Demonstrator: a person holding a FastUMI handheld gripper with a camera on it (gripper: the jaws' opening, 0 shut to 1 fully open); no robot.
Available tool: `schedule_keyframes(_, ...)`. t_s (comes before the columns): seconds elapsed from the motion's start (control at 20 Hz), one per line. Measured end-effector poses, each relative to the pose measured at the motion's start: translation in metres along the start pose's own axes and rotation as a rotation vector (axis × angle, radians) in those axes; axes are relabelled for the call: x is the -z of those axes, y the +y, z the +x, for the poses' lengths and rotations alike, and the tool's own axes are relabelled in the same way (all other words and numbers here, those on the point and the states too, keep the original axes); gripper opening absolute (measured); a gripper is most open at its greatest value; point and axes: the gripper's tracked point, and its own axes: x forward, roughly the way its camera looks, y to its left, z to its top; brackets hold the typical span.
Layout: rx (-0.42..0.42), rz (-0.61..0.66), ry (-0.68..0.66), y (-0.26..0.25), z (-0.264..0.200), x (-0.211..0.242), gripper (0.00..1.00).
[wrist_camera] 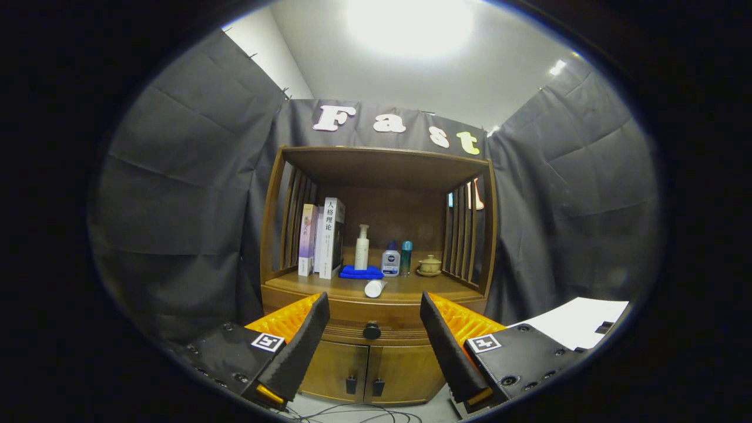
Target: Pull open the drawer, take out the items inside it, and place them on the countertop above the cabinet.
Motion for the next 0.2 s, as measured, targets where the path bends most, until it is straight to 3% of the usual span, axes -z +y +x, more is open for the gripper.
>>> schedule_keyframes(0.2,0.008,0.005,0.008,-0.005,0.0007,0.0039,0.97)
